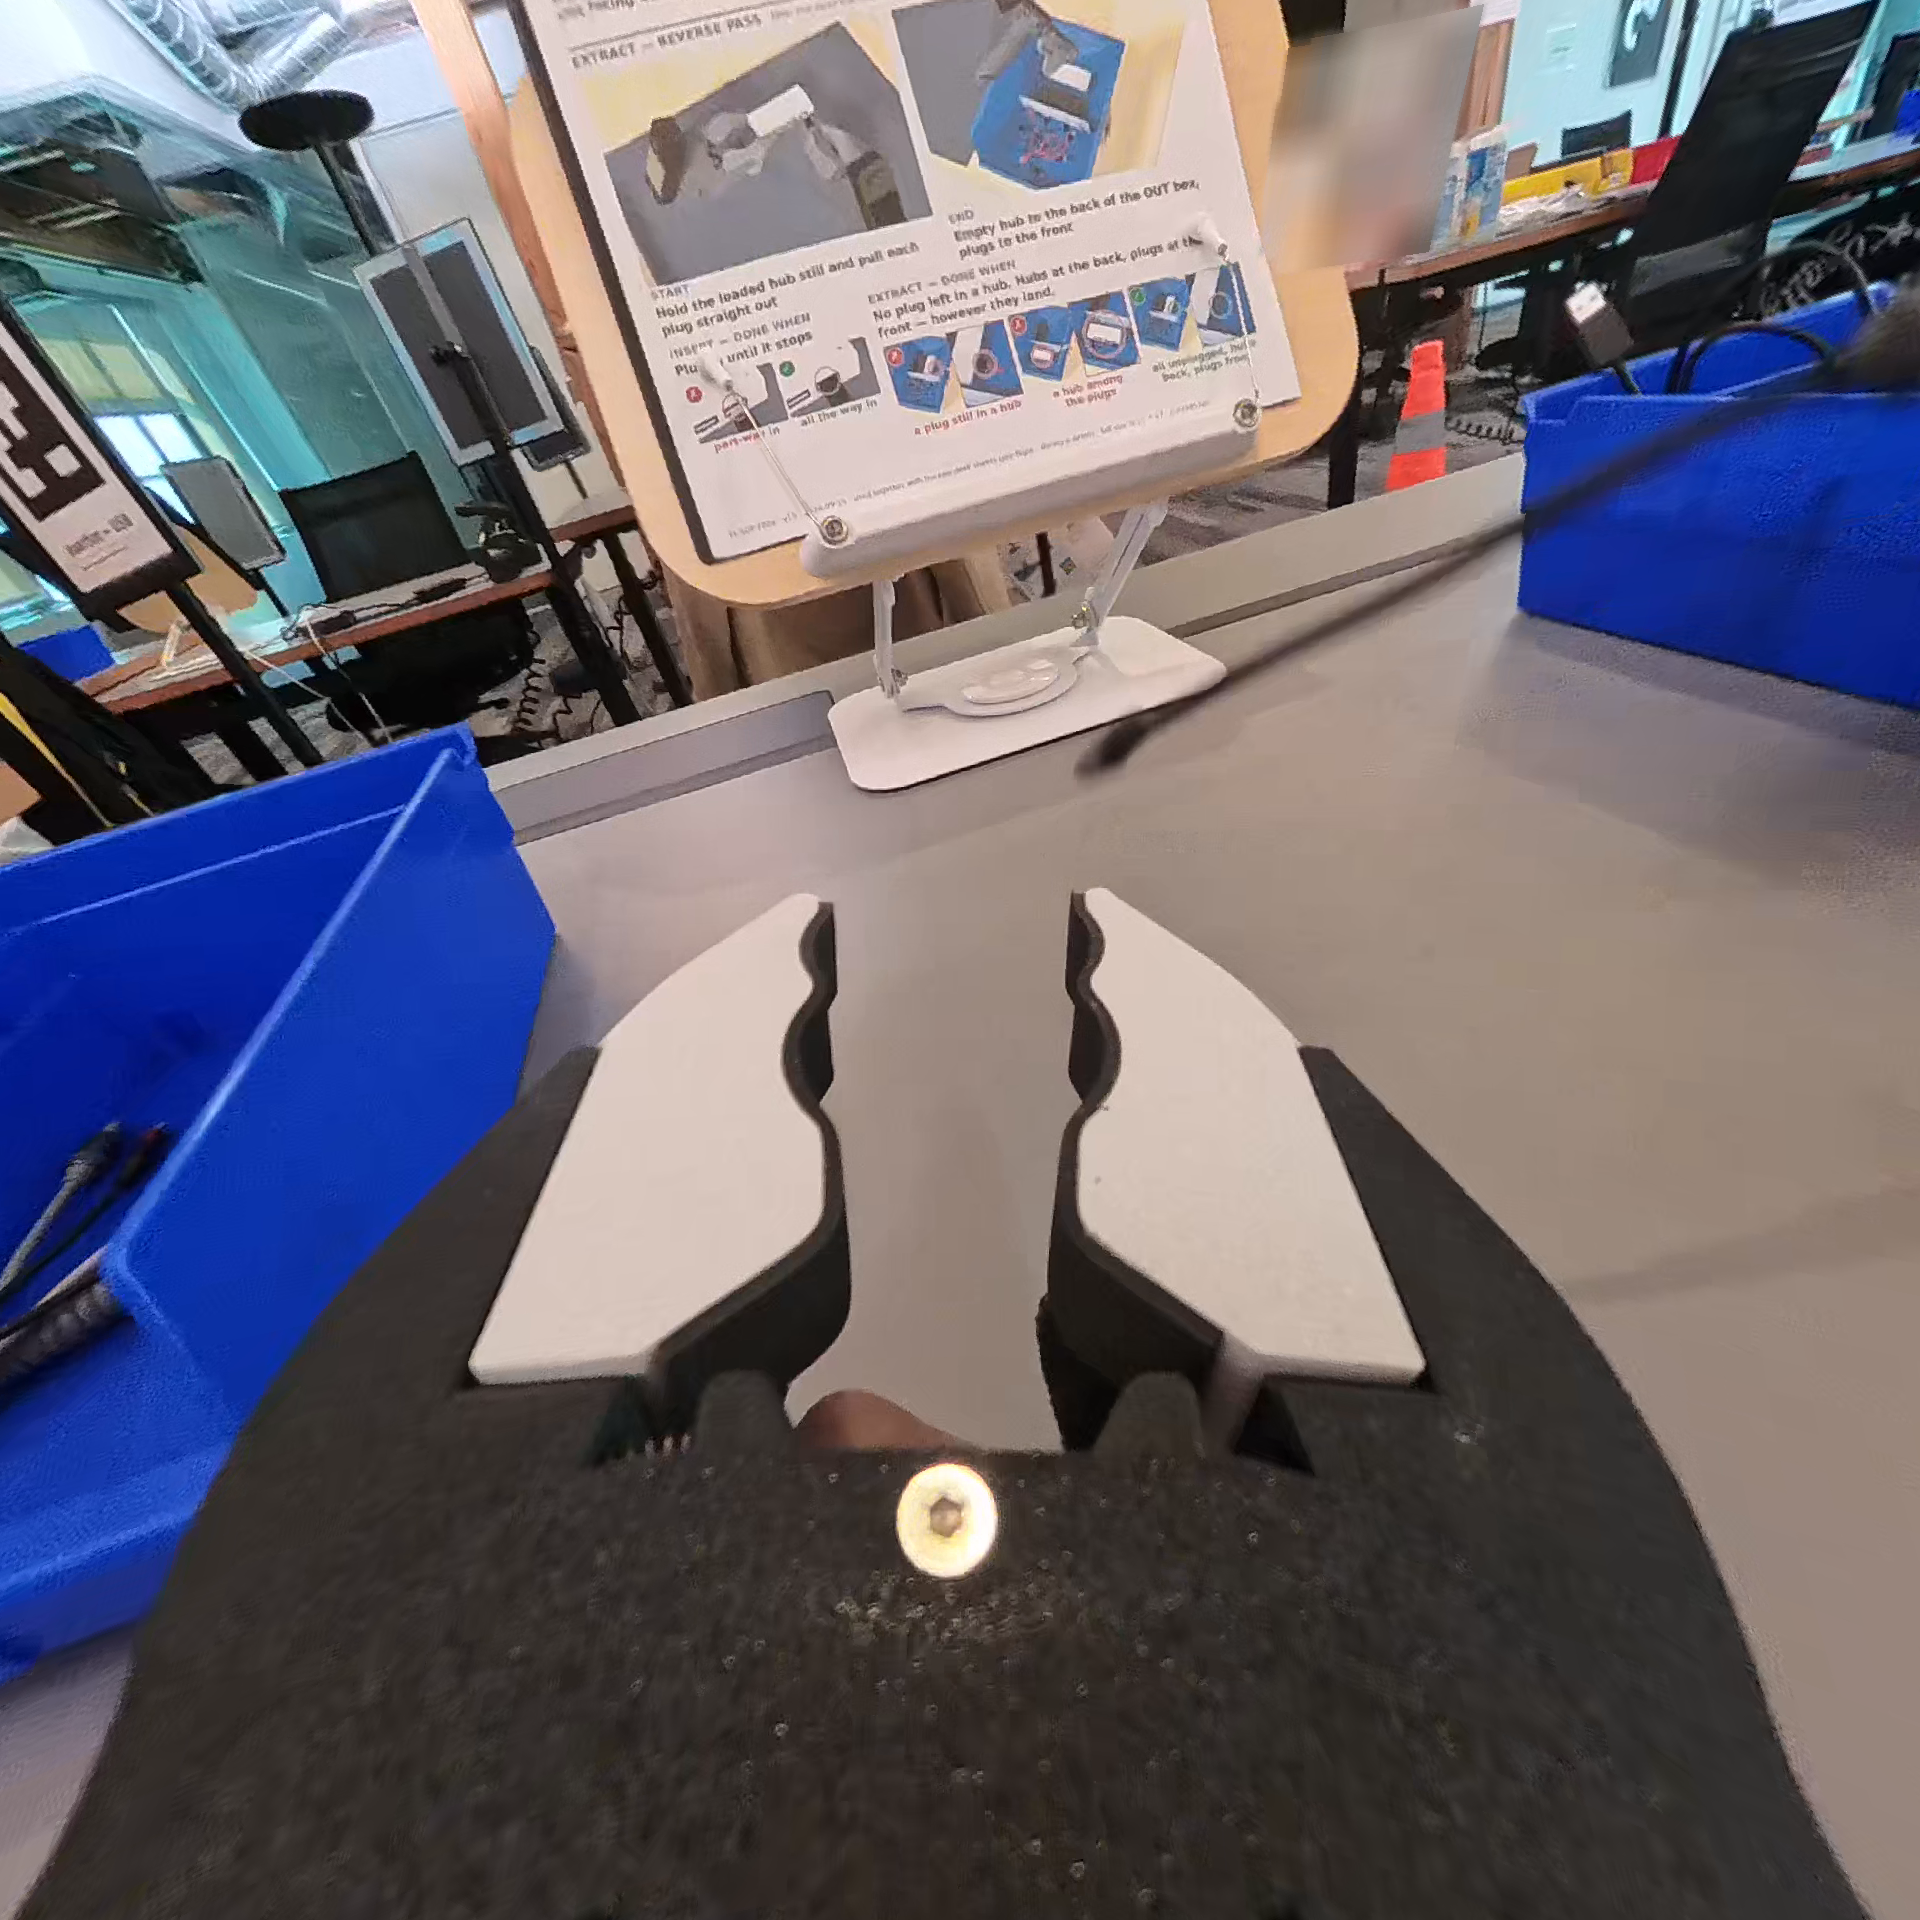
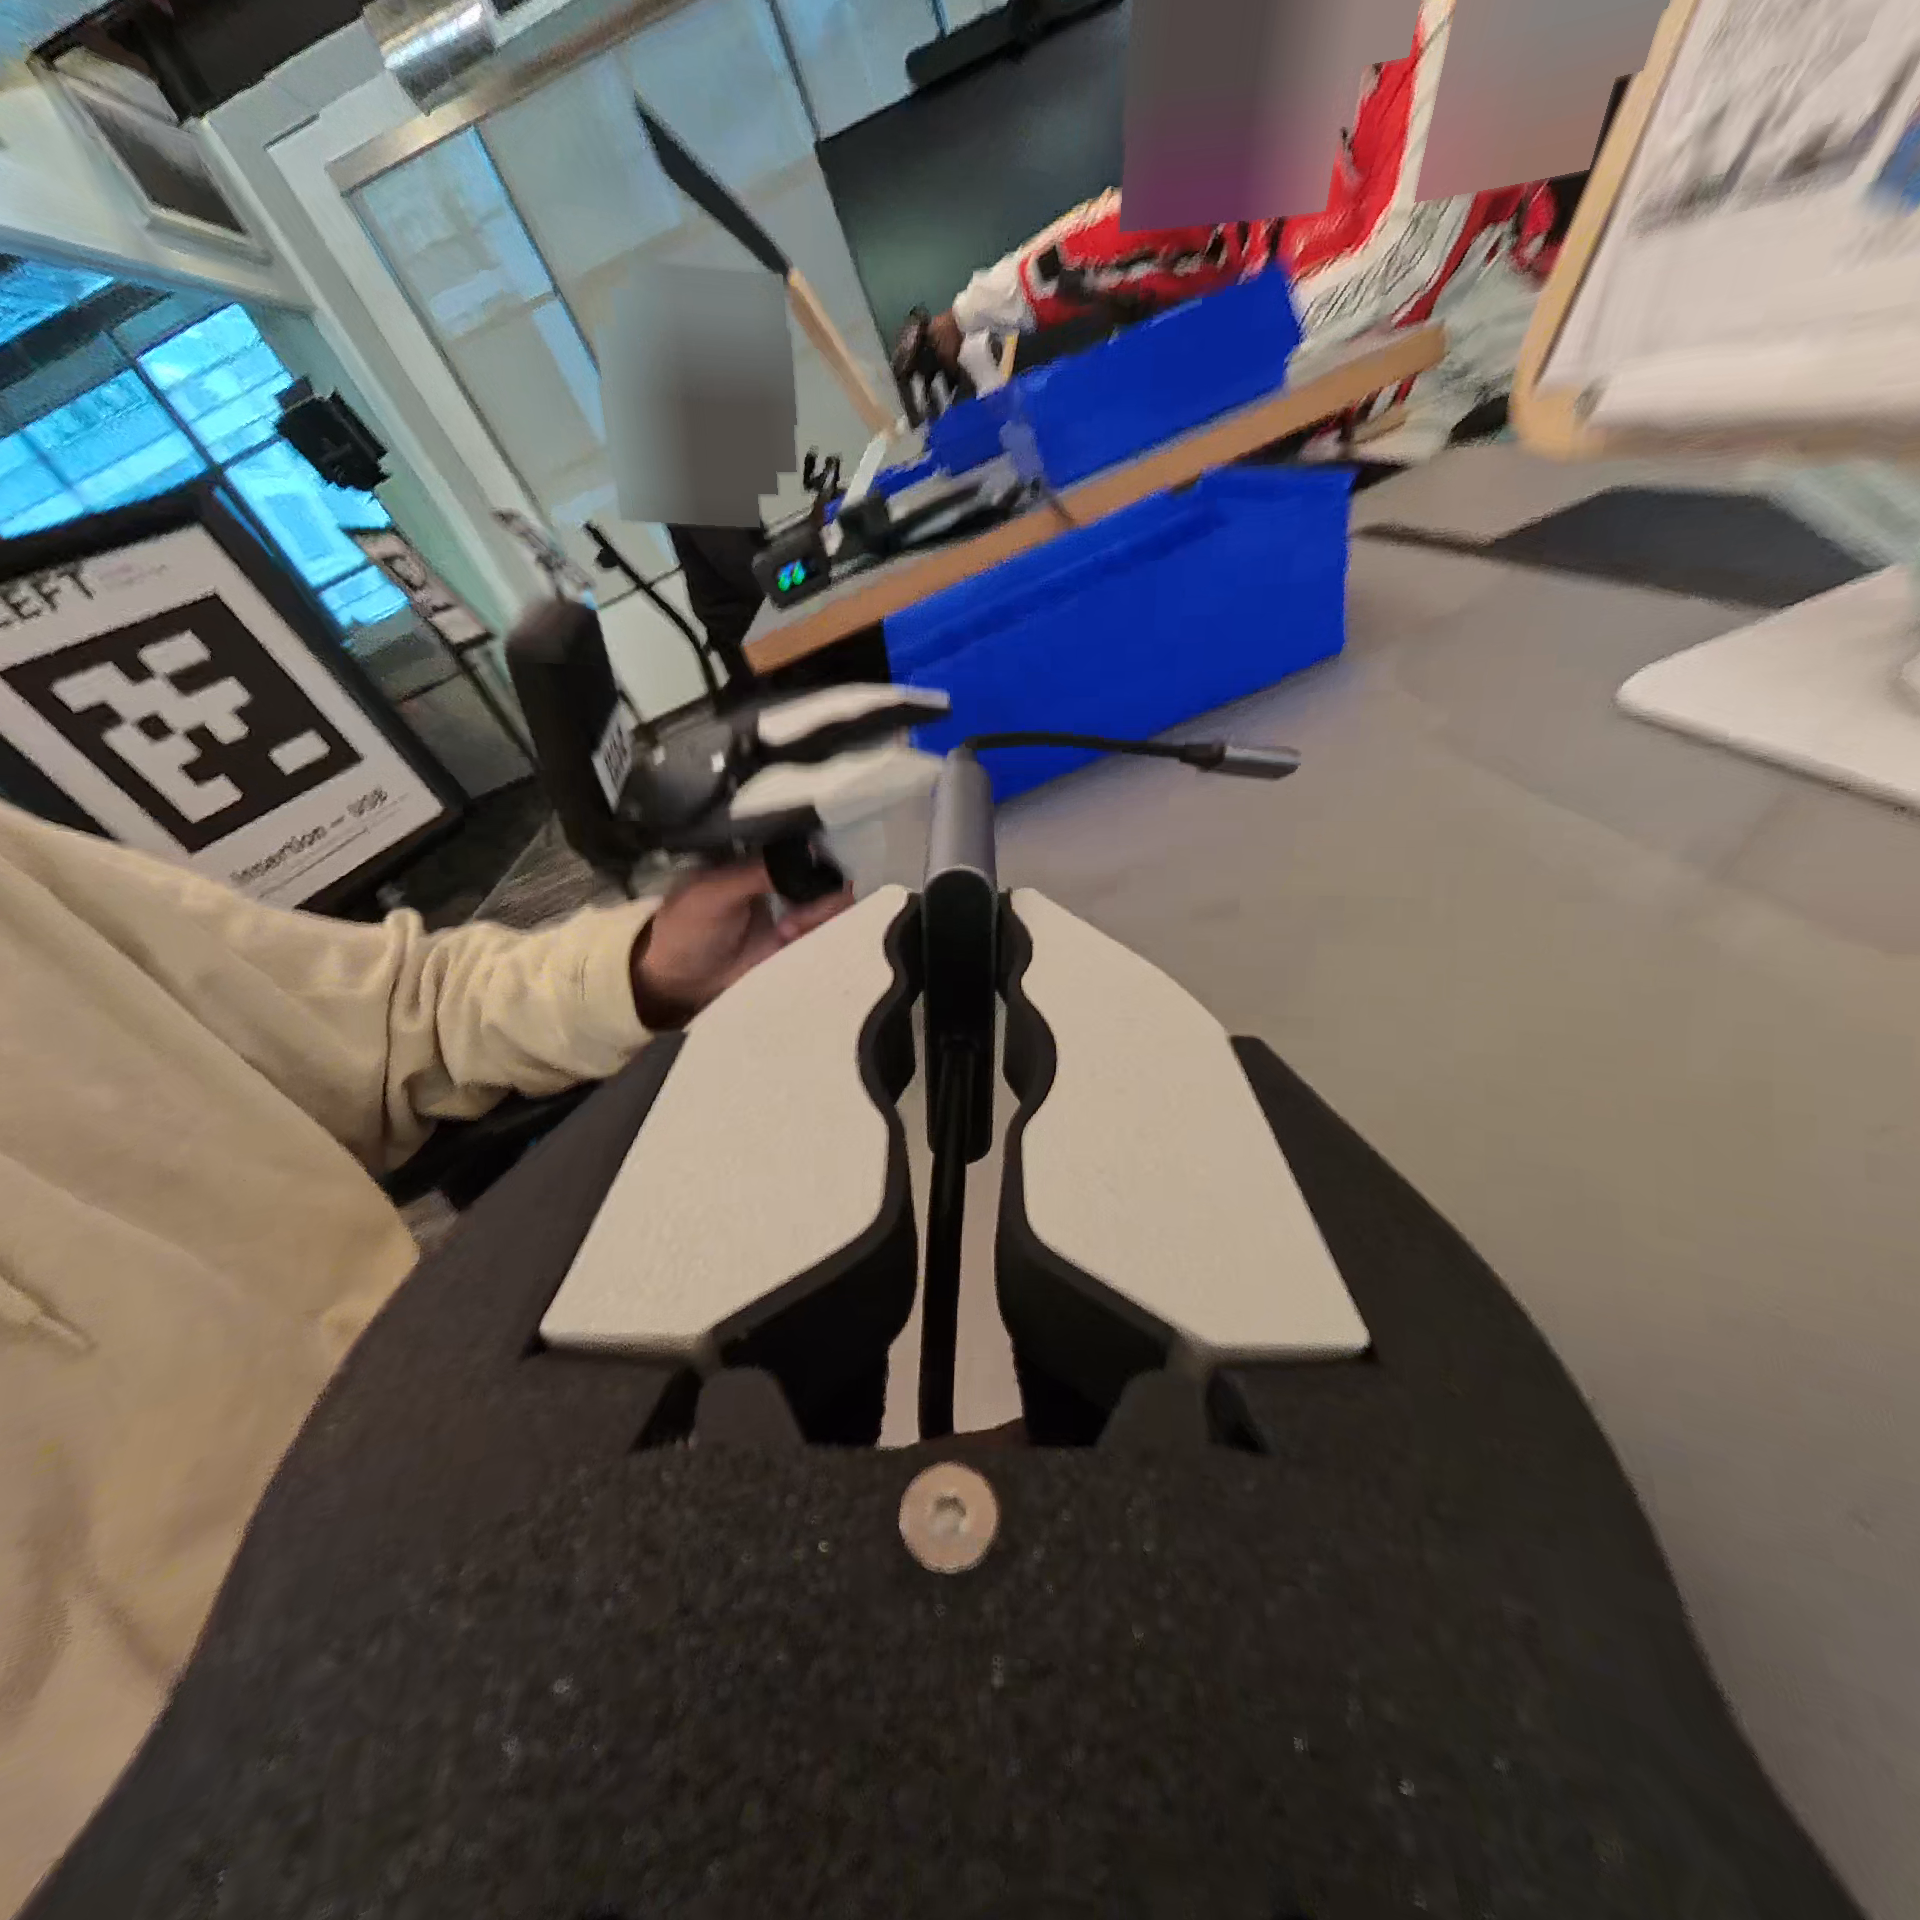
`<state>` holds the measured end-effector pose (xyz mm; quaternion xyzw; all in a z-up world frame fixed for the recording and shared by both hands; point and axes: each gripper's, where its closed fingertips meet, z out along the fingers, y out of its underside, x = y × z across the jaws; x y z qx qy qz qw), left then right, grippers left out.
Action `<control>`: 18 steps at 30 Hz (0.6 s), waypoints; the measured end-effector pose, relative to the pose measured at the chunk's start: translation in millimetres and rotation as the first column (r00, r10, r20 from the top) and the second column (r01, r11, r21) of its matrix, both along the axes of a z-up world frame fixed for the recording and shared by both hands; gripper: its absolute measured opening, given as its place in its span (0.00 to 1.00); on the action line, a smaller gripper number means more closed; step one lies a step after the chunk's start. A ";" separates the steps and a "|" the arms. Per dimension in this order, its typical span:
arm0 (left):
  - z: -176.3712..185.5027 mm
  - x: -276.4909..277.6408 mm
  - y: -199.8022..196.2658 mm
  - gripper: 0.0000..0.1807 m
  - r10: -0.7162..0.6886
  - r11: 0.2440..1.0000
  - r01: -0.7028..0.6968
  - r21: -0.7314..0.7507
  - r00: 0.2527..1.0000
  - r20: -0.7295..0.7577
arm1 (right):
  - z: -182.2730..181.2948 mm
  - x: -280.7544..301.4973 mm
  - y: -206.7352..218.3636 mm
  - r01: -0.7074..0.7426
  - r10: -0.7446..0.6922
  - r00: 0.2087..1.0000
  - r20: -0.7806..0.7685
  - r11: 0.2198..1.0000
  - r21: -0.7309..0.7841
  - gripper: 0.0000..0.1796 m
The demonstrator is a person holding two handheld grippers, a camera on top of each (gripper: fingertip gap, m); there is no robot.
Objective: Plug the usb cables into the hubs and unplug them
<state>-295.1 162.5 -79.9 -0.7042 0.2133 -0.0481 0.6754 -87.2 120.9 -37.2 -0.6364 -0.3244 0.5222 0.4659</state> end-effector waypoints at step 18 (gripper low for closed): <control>-19.0 18.7 1.8 0.25 -0.099 0.994 0.094 -0.057 0.992 -0.076 | 138.8 243.5 30.4 0.262 -0.154 0.613 0.775 0.965 -0.015 0.07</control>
